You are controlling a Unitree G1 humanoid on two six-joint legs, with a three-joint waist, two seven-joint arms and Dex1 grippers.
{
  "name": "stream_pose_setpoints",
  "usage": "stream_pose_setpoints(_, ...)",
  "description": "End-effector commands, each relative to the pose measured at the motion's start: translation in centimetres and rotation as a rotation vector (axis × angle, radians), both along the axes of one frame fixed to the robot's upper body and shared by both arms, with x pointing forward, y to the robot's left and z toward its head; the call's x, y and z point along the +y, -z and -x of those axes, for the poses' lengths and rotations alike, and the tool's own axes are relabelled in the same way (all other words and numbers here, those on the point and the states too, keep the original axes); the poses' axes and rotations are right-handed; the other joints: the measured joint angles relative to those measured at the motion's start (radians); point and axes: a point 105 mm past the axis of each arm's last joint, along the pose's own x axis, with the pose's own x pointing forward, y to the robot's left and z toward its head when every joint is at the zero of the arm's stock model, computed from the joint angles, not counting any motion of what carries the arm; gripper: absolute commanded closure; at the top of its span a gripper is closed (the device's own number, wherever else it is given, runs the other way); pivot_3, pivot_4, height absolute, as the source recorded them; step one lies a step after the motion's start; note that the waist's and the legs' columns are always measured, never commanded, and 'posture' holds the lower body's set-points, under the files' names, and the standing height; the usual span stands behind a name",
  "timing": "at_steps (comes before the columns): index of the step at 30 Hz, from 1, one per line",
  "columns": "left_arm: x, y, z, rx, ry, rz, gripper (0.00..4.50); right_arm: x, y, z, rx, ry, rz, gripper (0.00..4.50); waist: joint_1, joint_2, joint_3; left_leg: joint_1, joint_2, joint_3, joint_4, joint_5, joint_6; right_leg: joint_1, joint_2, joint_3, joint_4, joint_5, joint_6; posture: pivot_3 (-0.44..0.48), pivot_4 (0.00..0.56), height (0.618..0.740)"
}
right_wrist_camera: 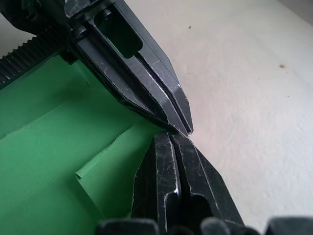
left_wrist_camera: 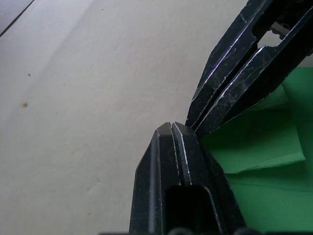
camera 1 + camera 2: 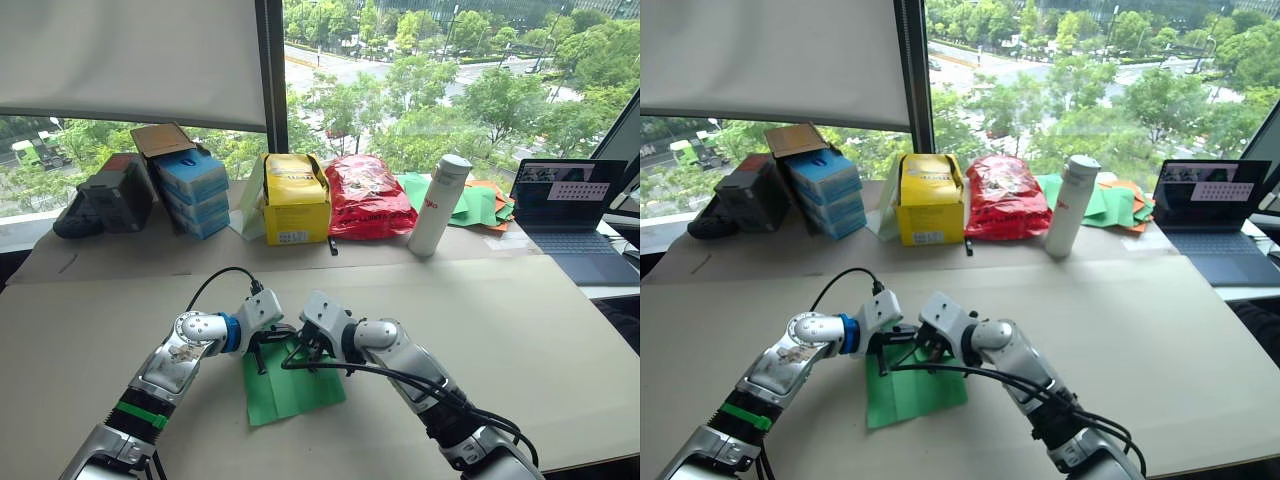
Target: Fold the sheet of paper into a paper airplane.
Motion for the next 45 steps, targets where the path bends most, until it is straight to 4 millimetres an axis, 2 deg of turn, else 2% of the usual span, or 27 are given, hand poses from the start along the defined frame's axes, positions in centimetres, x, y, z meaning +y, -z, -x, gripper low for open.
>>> stream_pose_setpoints(1, 0.9, 1.4, 0.3, 0.038, -0.028, -0.054, 4.50, -1.1, 3.0, 0.7, 0.120, 0.032, 0.088, 4.47, 0.000, 0.000, 0.000, 0.000, 0.000, 0.000, 0.000, 0.000, 0.000, 0.000, 0.000, 0.000, 0.000, 0.000, 0.000, 0.000, 0.150, 0.740)
stream_pose_setpoints(16, 0.8, 1.5, 0.4, 0.040, -0.022, -0.053, 4.50, -3.1, 4.2, 1.3, 0.156, 0.077, 0.129, 4.47, 0.002, -0.001, -0.004, 0.001, 0.000, 0.000, -0.001, 0.000, 0.001, 0.001, -0.001, 0.000, -0.001, 0.000, 0.000, 0.000, 0.150, 0.740)
stream_pose_setpoints(45, 0.7, 1.6, 0.4, 0.043, -0.012, -0.053, 4.50, -7.4, 5.4, 4.3, 0.250, 0.168, 0.153, 4.47, 0.013, -0.003, -0.009, 0.002, 0.000, -0.001, -0.001, -0.003, 0.004, 0.002, -0.003, 0.000, -0.004, 0.000, 0.000, 0.000, 0.150, 0.740)
